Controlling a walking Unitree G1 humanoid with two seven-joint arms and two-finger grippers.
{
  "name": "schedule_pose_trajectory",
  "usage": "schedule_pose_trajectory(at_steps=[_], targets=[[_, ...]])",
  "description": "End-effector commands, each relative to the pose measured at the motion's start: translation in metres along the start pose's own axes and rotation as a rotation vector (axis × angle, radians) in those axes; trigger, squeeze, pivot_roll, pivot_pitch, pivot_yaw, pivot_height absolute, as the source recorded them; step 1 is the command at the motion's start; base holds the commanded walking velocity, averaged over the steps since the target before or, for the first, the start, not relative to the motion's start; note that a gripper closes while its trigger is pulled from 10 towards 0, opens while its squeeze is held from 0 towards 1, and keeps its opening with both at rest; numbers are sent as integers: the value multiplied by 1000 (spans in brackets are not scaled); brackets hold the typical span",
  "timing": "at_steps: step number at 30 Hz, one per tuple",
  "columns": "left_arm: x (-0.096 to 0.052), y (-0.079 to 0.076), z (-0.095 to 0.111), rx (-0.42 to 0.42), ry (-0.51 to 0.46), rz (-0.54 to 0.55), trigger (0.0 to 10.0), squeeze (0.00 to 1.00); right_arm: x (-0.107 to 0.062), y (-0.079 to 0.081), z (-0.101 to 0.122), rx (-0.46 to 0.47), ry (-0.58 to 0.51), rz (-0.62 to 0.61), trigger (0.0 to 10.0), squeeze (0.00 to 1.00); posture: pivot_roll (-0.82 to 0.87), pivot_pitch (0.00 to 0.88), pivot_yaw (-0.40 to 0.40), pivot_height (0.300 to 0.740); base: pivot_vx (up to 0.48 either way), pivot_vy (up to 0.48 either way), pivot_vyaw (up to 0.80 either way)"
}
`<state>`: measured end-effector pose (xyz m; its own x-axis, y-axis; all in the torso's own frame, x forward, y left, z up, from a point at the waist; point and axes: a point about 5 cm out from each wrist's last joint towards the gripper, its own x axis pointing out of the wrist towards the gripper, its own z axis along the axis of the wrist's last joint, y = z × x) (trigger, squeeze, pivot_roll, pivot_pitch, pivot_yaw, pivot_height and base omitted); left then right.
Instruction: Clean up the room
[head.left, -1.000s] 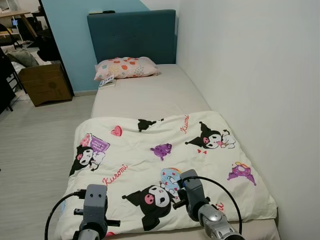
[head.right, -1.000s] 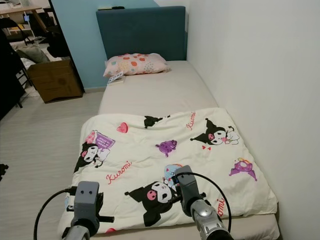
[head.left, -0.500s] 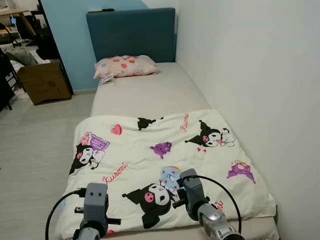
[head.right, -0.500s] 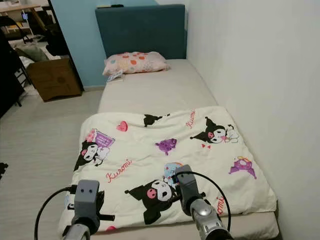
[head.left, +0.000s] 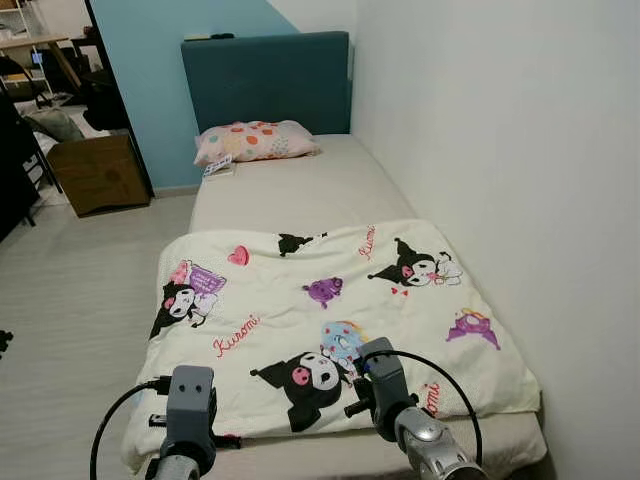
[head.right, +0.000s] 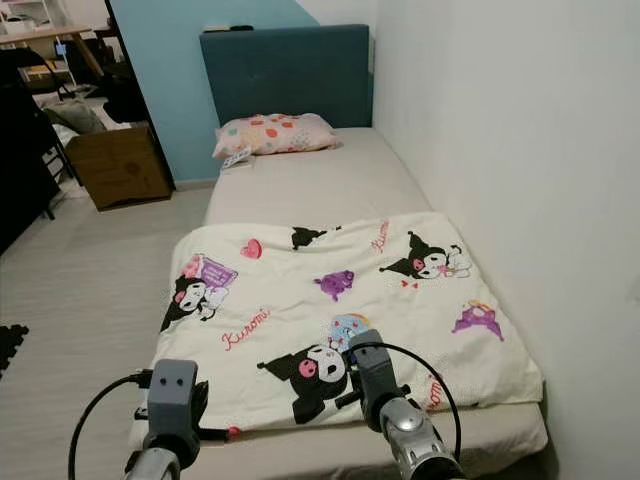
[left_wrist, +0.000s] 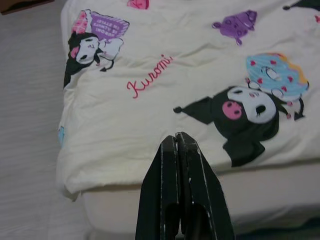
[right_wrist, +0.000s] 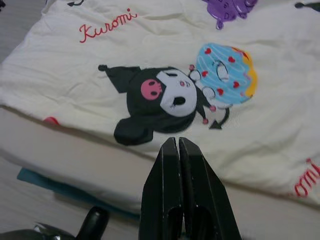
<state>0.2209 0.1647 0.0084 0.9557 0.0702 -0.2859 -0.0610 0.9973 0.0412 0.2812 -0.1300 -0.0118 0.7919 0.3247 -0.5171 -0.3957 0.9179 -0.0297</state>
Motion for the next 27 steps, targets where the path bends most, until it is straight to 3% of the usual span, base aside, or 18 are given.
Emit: schedule_pose_trajectory(at_steps=[1,27], targets=[[-1,3,-4,12,26,15,10000,0,0,2,-3,15,15,4,10000,0,-78,0,-1,740,0,0,0],[-2,6,-6,24,32,32,10000,0,1,5,0,12,-2,41,10000,0,-75,0,-3,740,0,0,0]])
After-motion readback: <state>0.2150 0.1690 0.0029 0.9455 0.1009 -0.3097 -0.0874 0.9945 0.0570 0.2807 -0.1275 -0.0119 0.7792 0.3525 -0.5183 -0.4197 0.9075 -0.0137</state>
